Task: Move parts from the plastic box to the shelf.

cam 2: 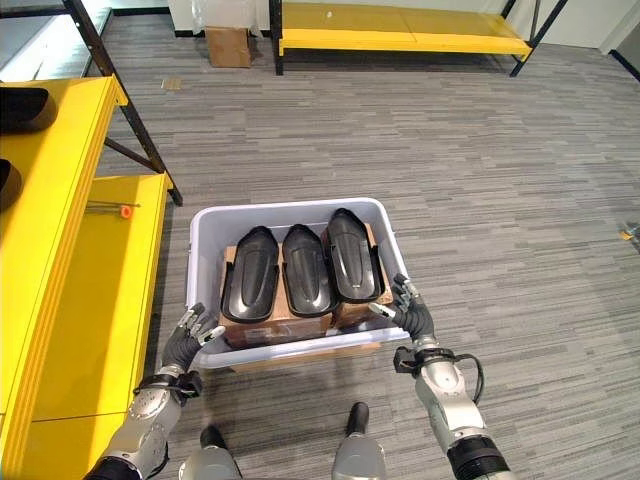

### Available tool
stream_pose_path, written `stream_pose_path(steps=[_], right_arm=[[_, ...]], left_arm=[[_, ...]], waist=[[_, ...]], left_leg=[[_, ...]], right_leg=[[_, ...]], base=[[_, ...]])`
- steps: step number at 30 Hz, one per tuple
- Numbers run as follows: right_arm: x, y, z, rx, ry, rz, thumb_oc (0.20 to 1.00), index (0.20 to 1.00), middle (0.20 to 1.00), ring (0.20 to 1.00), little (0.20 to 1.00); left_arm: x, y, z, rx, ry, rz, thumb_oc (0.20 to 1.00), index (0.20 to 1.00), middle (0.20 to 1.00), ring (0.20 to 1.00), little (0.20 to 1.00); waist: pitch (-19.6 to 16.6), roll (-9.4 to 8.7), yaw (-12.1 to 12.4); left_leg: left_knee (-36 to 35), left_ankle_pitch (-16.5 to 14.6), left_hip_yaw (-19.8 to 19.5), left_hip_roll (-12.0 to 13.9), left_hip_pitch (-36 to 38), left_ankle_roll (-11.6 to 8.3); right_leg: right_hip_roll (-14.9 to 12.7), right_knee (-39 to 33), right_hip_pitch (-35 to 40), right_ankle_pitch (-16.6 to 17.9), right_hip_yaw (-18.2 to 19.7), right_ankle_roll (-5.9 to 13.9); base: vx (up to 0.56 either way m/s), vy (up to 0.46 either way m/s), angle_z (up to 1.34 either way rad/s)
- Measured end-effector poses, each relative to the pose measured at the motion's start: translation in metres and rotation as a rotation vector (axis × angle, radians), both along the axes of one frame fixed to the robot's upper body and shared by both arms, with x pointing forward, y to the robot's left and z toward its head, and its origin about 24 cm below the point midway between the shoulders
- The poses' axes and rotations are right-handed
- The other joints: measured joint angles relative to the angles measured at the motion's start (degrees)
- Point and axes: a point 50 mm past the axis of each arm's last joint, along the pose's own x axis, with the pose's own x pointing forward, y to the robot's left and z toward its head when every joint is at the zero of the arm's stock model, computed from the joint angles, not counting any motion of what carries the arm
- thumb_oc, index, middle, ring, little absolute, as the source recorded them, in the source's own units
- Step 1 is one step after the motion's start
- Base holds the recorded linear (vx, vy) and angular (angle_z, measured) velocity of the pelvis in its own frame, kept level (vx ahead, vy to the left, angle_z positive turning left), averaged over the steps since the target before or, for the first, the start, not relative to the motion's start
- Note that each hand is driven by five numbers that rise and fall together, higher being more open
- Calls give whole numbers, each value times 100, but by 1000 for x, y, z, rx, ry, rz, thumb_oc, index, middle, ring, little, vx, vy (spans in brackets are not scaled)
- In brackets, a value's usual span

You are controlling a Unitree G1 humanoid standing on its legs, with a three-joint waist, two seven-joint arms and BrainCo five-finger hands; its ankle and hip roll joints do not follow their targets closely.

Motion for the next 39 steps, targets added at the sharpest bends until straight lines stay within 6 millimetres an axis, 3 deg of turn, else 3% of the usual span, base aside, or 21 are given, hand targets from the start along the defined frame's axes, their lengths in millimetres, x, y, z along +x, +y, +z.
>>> stream_pose_path(steps=[5, 6, 7, 8, 9, 10, 12, 13, 14, 15, 16, 17, 18, 19, 21, 24, 27, 29, 34, 39], right_arm=[[1, -4, 1, -21, 20, -19, 1000, 1000, 1000, 1000, 1000], [2, -4, 1, -23, 28, -18, 1000, 1000, 1000, 1000, 1000], [6, -5, 5, -30, 23, -13, 1000, 1000, 1000, 1000, 1000], [5, -4, 3, -24, 32, -10, 1000, 1000, 1000, 1000, 1000], [-8, 1, -12, -12, 96, 5, 1000, 1000, 1000, 1000, 1000], [-15, 3, -20, -9, 130, 17, 1000, 1000, 1000, 1000, 1000], [-15, 13, -24, 12, 148, 25, 1000, 1000, 1000, 1000, 1000], [-14, 22, -26, 26, 157, 47, 1000, 1000, 1000, 1000, 1000], [-13, 28, -26, 25, 166, 71, 1000, 1000, 1000, 1000, 1000], [-13, 30, -25, 27, 166, 81, 1000, 1000, 1000, 1000, 1000], [-13, 31, -25, 25, 164, 86, 1000, 1000, 1000, 1000, 1000], [-2, 23, -15, -22, 137, 87, 1000, 1000, 1000, 1000, 1000], [8, 16, -3, -95, 94, 80, 1000, 1000, 1000, 1000, 1000], [14, 5, 6, -156, 72, 72, 1000, 1000, 1000, 1000, 1000], [20, -12, 17, -257, 51, 61, 1000, 1000, 1000, 1000, 1000], [34, -16, 37, -281, -9, 55, 1000, 1000, 1000, 1000, 1000], [43, -10, 47, -274, -50, 75, 1000, 1000, 1000, 1000, 1000], [58, -3, 68, -278, -116, 89, 1000, 1000, 1000, 1000, 1000], [88, 6, 105, -303, -203, 60, 1000, 1000, 1000, 1000, 1000], [97, 9, 119, -302, -244, 37, 1000, 1000, 1000, 1000, 1000]], left_arm=[[4, -4, -2, -11, 25, -54, 1000, 1000, 1000, 1000, 1000], [6, -7, -1, -13, 22, -64, 1000, 1000, 1000, 1000, 1000], [6, -16, -3, -27, 33, -88, 1000, 1000, 1000, 1000, 1000], [5, -18, -5, -30, 47, -97, 1000, 1000, 1000, 1000, 1000], [-2, -18, -10, -32, 69, -91, 1000, 1000, 1000, 1000, 1000], [-5, -16, -14, -27, 86, -81, 1000, 1000, 1000, 1000, 1000], [-7, -11, -16, -5, 103, -57, 1000, 1000, 1000, 1000, 1000], [-7, -6, -15, 11, 103, -42, 1000, 1000, 1000, 1000, 1000], [-8, -1, -14, 28, 105, -38, 1000, 1000, 1000, 1000, 1000], [-9, 4, -12, 47, 101, -37, 1000, 1000, 1000, 1000, 1000], [-11, 11, -10, 67, 99, -39, 1000, 1000, 1000, 1000, 1000], [-11, 6, -12, 37, 101, -18, 1000, 1000, 1000, 1000, 1000], [-13, -6, -13, 11, 94, -53, 1000, 1000, 1000, 1000, 1000], [-15, -19, -16, -36, 96, -59, 1000, 1000, 1000, 1000, 1000], [-18, -34, -18, -97, 92, -66, 1000, 1000, 1000, 1000, 1000], [-12, -31, -13, -98, 66, -75, 1000, 1000, 1000, 1000, 1000], [-9, -26, -11, -78, 58, -84, 1000, 1000, 1000, 1000, 1000], [-7, -17, -8, -38, 58, -98, 1000, 1000, 1000, 1000, 1000], [-2, -8, -4, -12, 67, -115, 1000, 1000, 1000, 1000, 1000], [2, -14, -2, -17, 61, -139, 1000, 1000, 1000, 1000, 1000]], waist=[[-25, -195, 21], [-1, -245, 36], [1, -172, 135], [3, -189, 116], [-3, -292, 122], [-30, -343, 131], [-32, -361, 217], [15, -251, 275], [37, -150, 332], [62, -108, 336], [16, -193, 387], [168, 151, 484], [308, 365, 409], [348, 601, 338], [328, 817, 292], [322, 797, 291], [337, 631, 370], [329, 531, 525], [382, 499, 679], [611, 493, 790]], left_leg=[[337, -190, -96, 42, -53, -25], [733, -434, -235, 41, -207, 102], [1157, -806, -374, 139, -363, 123], [1178, -832, -375, 138, -344, 114], [909, -718, -372, 128, -92, 183], [801, -604, -349, 150, -41, 160], [797, -515, -363, 170, -233, 92], [774, -439, -456, 272, -281, 11], [692, -321, -484, 451, -326, -90], [589, -182, -559, 609, -360, -140], [462, -39, -614, 579, -351, -222], [344, 111, -661, 828, -287, -129], [240, 275, -583, 873, -296, 116], [128, 292, -486, 816, -286, 137], [-49, 374, -360, 719, -84, 245], [-36, 309, -358, 630, 15, 152], [-25, 278, -373, 525, 9, 80], [-9, 247, -378, 417, -3, 10], [85, 228, -533, 344, -221, -76], [283, 180, -593, 312, -468, -147]], right_leg=[[-21, 238, 18, -168, 8, -87], [-73, 486, -84, -120, 22, -55], [-118, 1235, -582, -76, 20, -73], [-165, 1408, -649, 11, 6, -115], [-396, 2049, -1027, 62, 61, -43], [-523, 1967, -1042, -1, -2, -15], [-1059, 1590, -1325, 152, 91, 229], [-1069, 1335, -1352, 147, 151, 241], [-901, 1235, -1311, 123, 81, 218], [-672, 1265, -1158, -25, -59, 198], [-459, 1251, -1006, -154, -180, 113], [-177, 1229, -998, -265, -275, -39], [-133, 1212, -1022, -331, -282, -105], [-97, 1243, -1046, -349, -326, -130], [-151, 1448, -1025, -544, -328, -116], [-253, 1609, -958, -584, -332, -127], [-375, 1637, -966, -563, -333, -88], [-500, 1630, -963, -533, -328, -38], [-628, 1639, -998, -498, -429, -1], [-722, 1705, -1157, -456, -438, 7]], base=[[70, 160, 0], [77, 62, -46], [97, -84, -50], [114, -289, -48], [85, -475, 9], [82, -530, 22], [66, -468, 20], [20, -366, 4], [7, -230, 22], [17, -178, 29], [31, -116, 10], [63, -107, -10], [99, -70, -16], [179, -56, 5], [140, -36, 6], [89, -21, 8], [75, -1, 10], [58, 9, 11], [16, 30, 15], [-4, 11, 6]])
